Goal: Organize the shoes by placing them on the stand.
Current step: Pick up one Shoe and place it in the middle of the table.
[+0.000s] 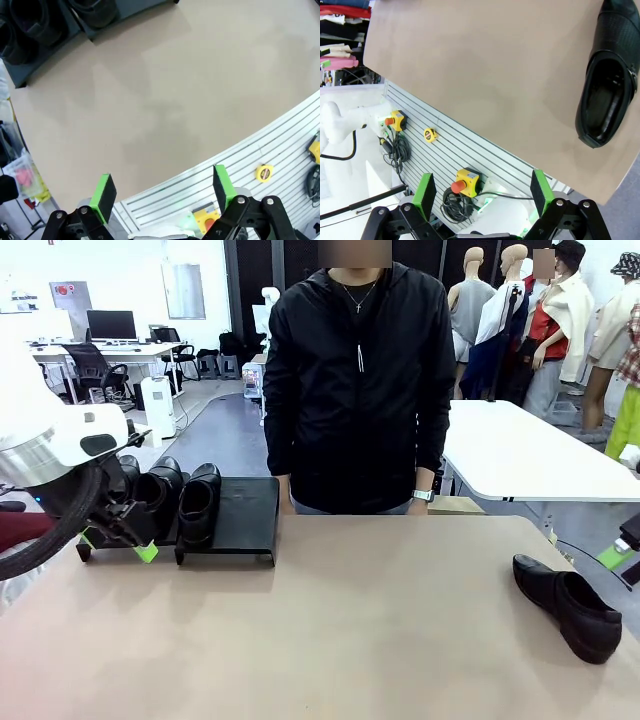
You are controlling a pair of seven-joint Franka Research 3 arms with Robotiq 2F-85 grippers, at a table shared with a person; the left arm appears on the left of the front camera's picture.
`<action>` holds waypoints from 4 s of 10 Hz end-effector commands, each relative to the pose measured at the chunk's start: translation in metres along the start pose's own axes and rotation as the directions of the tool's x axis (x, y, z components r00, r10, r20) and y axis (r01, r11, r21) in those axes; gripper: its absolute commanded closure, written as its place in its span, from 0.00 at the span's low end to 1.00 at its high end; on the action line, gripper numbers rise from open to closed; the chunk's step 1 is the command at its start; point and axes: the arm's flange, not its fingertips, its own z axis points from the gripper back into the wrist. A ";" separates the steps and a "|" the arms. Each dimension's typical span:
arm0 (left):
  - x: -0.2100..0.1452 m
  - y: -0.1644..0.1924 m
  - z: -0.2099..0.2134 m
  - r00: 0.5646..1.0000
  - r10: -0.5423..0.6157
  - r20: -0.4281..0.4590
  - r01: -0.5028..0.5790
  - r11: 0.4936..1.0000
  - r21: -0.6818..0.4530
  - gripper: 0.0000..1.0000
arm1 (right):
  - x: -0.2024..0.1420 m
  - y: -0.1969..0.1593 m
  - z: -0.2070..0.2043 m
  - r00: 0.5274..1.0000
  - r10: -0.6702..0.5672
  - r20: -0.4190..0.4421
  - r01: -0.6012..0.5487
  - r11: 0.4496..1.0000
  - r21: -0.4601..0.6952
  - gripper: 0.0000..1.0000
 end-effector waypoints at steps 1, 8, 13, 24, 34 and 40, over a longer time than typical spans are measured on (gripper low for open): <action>0.000 0.000 0.001 1.000 0.017 0.006 -0.017 1.000 -0.012 0.00 | 0.001 0.003 -0.001 1.000 -0.020 0.016 0.020 1.000 -0.010 0.00; 0.000 0.000 0.001 1.000 0.017 0.006 -0.017 1.000 -0.012 0.00 | 0.108 -0.010 -0.117 0.982 -0.187 -0.023 0.135 0.787 -0.602 0.00; 0.000 0.000 0.001 1.000 0.017 0.006 -0.017 1.000 -0.012 0.00 | 0.133 -0.012 -0.121 0.989 -0.144 0.045 0.137 0.730 -0.670 0.00; 0.000 0.000 0.001 1.000 0.017 0.006 -0.017 1.000 -0.012 0.00 | 0.133 -0.060 -0.148 0.945 -0.322 0.051 0.290 0.759 -0.583 1.00; 0.000 0.000 0.001 1.000 0.017 0.006 -0.017 1.000 -0.012 0.00 | 0.121 -0.030 -0.120 0.958 -0.276 0.072 0.266 0.768 -0.582 1.00; 0.000 0.000 0.001 1.000 0.017 0.006 -0.017 1.000 -0.012 0.00 | 0.093 0.032 -0.060 0.945 -0.280 0.170 0.327 0.784 -0.527 1.00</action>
